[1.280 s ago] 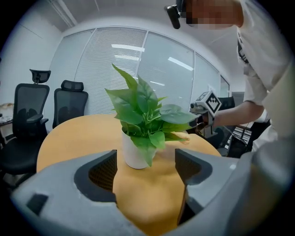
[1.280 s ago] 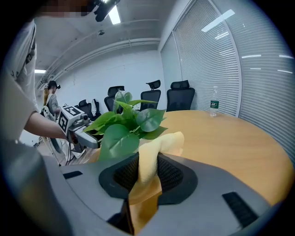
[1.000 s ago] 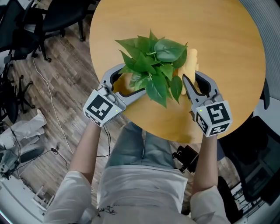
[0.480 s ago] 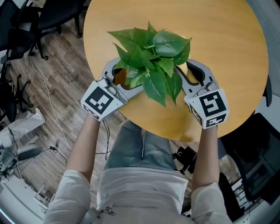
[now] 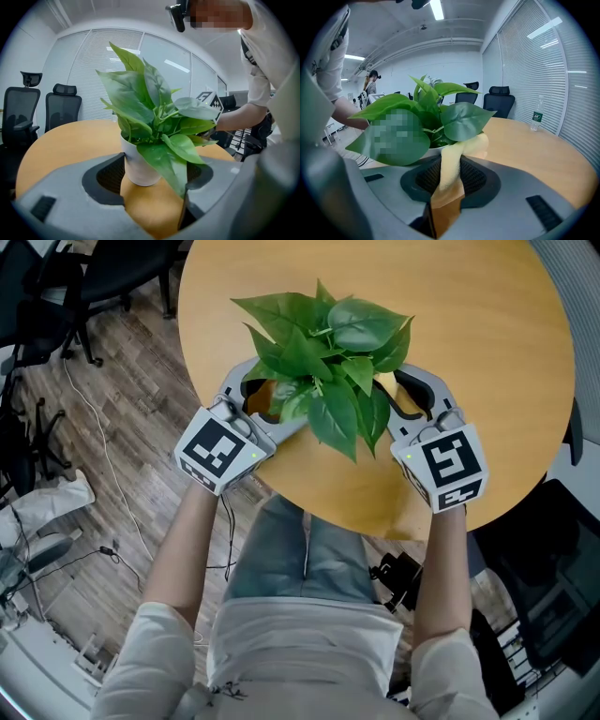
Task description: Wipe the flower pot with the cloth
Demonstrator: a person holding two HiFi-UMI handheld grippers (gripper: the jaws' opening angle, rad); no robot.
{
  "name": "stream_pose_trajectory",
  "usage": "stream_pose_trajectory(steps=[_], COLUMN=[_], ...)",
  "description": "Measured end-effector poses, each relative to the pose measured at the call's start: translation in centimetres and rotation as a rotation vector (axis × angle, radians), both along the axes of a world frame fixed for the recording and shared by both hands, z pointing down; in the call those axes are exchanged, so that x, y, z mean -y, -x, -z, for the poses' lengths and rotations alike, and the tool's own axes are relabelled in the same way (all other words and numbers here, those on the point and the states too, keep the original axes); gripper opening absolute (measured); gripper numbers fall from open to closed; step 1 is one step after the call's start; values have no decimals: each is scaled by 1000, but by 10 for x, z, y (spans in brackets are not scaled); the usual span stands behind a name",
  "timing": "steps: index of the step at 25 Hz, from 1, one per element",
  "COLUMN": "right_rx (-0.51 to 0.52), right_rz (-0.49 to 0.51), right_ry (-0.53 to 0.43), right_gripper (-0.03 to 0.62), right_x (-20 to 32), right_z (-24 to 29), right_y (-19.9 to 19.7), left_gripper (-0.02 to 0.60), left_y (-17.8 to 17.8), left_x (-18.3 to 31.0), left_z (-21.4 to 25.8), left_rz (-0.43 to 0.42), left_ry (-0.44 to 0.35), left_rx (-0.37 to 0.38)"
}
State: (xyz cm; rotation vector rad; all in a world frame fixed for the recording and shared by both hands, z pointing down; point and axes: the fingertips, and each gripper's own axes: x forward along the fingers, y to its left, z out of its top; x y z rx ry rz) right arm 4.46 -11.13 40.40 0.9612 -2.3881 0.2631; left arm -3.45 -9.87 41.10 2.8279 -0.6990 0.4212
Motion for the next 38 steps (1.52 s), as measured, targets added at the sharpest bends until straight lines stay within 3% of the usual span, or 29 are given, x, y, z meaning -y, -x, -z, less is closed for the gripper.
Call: stream_pose_trajectory(steps=[10,38], right_rx=[-2,33], right_rz=[3,-41], right_ry=[14,40], right_gripper=[95,95], right_x=[-14,-39], right_z=[-5,-16], right_y=[5,17], left_gripper=[341,339], left_y=[-1,-12], left_x=[-1,-2], left_z=[-3,-8], left_rz=[65,375], left_ry=[14,48], left_rx=[14,36])
